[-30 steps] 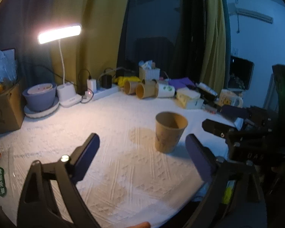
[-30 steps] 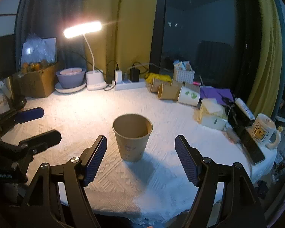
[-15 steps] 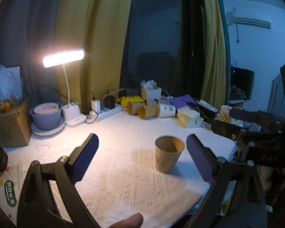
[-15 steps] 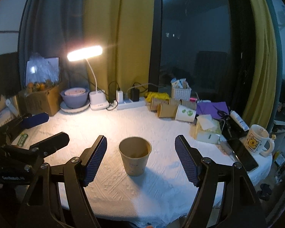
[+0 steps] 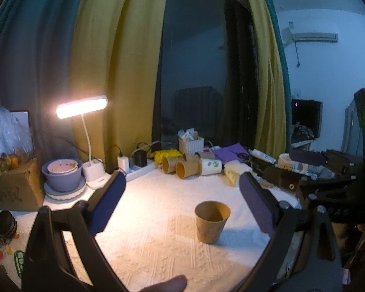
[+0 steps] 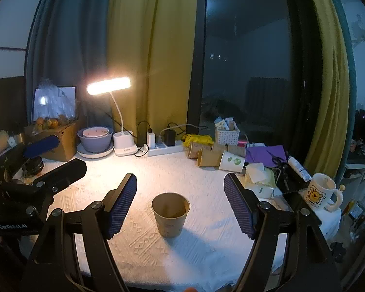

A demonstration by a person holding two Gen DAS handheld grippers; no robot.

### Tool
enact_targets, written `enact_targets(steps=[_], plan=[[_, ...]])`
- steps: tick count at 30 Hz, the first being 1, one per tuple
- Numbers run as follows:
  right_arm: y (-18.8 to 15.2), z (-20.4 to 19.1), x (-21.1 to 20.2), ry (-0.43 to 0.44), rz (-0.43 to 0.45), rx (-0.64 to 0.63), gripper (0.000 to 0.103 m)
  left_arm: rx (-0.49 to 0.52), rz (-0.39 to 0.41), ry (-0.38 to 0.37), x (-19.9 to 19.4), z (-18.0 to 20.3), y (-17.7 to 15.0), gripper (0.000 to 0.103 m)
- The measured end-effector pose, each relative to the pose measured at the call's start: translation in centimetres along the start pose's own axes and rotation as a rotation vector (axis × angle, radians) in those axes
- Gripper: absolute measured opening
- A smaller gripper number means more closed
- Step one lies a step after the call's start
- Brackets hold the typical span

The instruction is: Flip cup upright

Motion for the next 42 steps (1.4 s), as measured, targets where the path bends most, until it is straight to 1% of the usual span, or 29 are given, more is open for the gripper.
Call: enact_targets(steps=[4, 9, 18, 42], plan=[[0.6, 0.2, -0.3, -0.005, 0.017, -0.001, 0.077, -0.006, 0.02, -0.005, -0.2, 0.2, 0.5, 0.095], [1.0, 0.4, -0.5, -0.012, 0.028, -0.001, 0.077, -0.011, 0.024, -0.005, -0.2, 0.1, 0.6, 0.095], [0.7, 0.3, -0.3, -0.01, 0.014, 0.0, 0.077, -0.024, 0.02, 0.005, -0.2, -0.3, 0.4, 0.095], [-0.1, 0.4, -0.2, -0.01, -0.002, 0.003, 0.077, -0.045, -0.004, -0.004, 0.0, -0.4, -0.6, 0.095]])
Point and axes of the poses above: each gripper's, at about its wrist camera, not at the fingertips, and x roughly the way its jaws point, z to its right, y to its top, the point moved 7 cm from there along x, roughly the way its jaws point, and after that the axes turned 12 degrees about z, right-handed, at the moved point
